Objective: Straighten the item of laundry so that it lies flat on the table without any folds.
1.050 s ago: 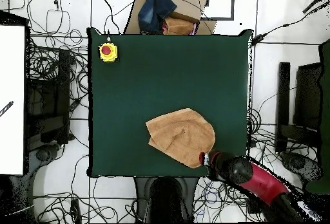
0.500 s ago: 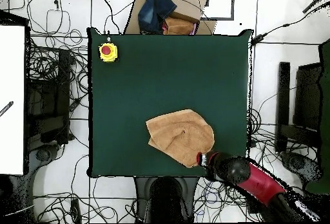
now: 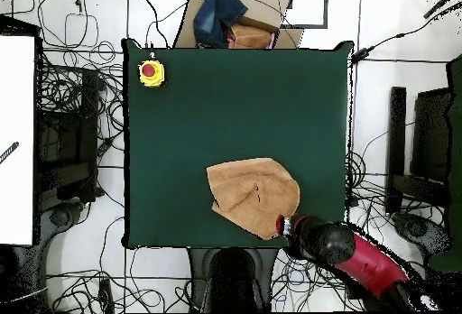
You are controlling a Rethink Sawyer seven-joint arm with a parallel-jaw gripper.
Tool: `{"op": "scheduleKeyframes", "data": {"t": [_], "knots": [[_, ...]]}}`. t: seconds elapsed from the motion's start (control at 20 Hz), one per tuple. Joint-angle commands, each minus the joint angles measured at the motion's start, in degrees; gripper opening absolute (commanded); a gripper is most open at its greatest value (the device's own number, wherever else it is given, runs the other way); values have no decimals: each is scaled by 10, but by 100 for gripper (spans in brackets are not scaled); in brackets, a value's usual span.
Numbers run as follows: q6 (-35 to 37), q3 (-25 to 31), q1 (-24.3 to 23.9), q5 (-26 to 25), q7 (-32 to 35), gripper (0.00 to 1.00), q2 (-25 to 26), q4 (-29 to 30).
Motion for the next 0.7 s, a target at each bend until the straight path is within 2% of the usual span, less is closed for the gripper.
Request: {"op": "scheduleKeyframes", "data": {"t": [0.05,0.7], "knots": [[92,-26,39,60,142,0,-95,47],[153,-58,94,117,150,0,-187,90]]}}
